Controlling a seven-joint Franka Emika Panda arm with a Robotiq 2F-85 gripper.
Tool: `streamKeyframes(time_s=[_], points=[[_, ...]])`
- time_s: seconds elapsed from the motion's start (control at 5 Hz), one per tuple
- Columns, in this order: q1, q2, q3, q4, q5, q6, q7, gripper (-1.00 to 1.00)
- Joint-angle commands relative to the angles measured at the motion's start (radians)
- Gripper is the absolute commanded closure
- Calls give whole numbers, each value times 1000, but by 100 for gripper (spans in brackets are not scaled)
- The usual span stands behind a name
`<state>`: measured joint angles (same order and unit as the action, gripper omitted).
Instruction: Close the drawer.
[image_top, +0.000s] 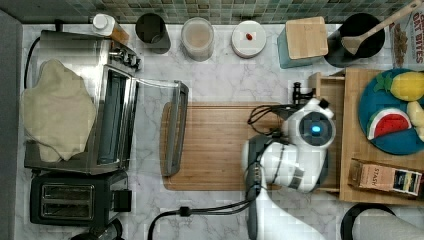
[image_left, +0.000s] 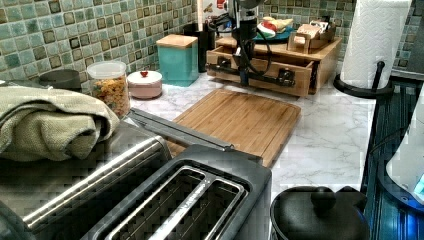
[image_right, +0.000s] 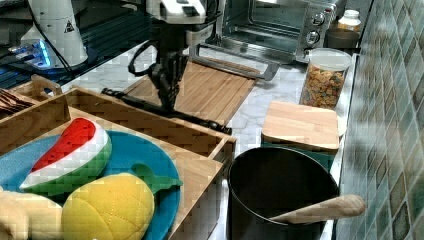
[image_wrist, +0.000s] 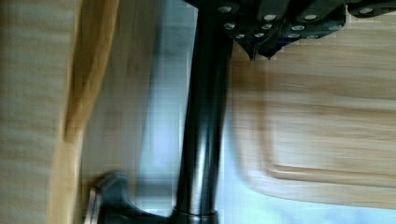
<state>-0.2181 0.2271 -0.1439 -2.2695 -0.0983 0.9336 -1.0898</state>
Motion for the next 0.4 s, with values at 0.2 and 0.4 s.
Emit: streamKeyframes(time_s=[0.2, 0.4], points=[[-213, 48, -198, 243, -80, -40, -172, 100], [-216, 45, -216, 222, -104, 14, -152, 100]])
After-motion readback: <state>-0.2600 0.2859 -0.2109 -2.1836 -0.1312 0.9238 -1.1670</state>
